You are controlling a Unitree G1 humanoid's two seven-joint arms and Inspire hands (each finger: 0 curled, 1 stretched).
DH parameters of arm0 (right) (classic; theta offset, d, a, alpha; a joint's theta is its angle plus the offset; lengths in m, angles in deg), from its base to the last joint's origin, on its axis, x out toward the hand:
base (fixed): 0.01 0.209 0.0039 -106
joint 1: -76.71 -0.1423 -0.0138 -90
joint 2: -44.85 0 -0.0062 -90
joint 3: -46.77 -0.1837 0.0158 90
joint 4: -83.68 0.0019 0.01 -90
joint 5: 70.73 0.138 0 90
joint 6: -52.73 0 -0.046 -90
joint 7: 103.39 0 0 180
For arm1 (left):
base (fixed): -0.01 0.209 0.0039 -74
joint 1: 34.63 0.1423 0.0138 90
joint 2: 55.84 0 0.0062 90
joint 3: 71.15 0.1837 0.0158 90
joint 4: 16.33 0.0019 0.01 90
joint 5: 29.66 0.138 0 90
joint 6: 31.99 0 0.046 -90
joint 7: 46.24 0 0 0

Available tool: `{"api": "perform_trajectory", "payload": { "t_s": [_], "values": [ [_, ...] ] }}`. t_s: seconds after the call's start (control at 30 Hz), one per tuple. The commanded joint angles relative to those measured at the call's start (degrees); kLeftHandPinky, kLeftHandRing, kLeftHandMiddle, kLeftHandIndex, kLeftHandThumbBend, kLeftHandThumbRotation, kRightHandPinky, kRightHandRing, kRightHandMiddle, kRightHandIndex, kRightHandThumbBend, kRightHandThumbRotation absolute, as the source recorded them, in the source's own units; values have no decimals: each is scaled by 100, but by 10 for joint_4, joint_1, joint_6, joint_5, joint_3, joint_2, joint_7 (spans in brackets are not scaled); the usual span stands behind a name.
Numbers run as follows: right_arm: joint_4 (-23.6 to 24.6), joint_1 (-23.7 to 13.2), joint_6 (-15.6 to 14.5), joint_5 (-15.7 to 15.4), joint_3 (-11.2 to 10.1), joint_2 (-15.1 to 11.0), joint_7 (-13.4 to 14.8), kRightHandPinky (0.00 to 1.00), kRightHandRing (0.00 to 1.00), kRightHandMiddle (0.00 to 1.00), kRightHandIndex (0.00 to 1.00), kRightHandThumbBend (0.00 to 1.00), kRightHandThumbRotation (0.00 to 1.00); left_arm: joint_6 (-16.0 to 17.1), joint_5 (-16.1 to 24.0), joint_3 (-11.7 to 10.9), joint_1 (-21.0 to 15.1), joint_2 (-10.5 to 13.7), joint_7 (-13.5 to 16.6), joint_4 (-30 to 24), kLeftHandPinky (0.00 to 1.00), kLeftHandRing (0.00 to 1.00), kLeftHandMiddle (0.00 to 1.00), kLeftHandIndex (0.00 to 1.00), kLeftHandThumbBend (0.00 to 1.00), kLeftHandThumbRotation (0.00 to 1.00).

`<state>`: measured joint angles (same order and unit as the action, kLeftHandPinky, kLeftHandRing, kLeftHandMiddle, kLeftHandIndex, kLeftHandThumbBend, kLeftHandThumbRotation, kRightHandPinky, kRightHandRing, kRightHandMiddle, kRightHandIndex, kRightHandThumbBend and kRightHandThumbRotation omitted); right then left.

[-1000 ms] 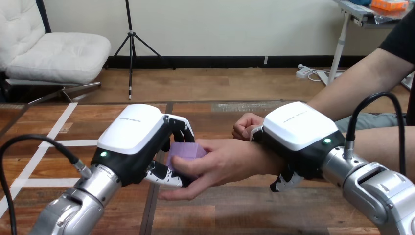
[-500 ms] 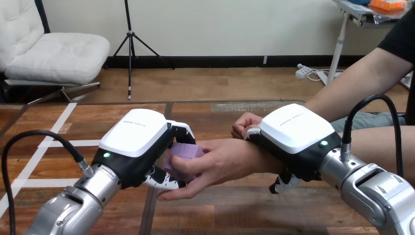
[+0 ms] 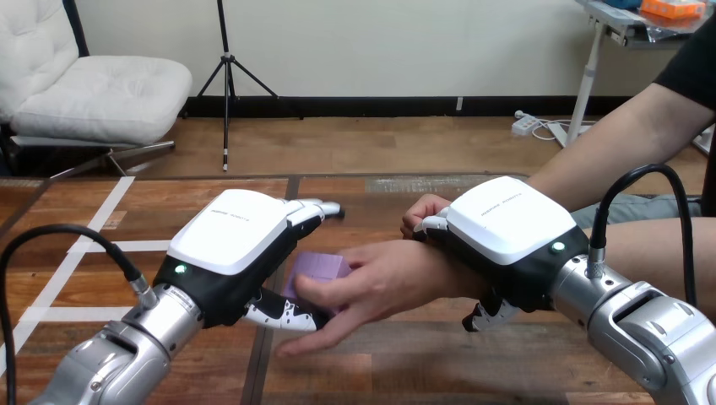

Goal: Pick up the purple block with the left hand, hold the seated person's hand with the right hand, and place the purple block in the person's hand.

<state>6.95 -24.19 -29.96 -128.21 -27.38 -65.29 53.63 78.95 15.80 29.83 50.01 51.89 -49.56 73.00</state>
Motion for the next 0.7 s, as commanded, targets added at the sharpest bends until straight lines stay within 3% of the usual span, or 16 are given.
{"api": "perform_trajectory", "payload": {
  "t_s": [0.0,0.67],
  "values": [
    [6,-18,-1,-1,-13,-4,14,77,81,83,82,80,11,11,6,-3,-29,9,23,7,96,98,100,100,77,45],
    [13,-12,-3,-4,-16,-8,14,81,84,84,83,80,10,24,19,-2,-27,11,49,26,100,100,100,100,78,47]
  ]
}}
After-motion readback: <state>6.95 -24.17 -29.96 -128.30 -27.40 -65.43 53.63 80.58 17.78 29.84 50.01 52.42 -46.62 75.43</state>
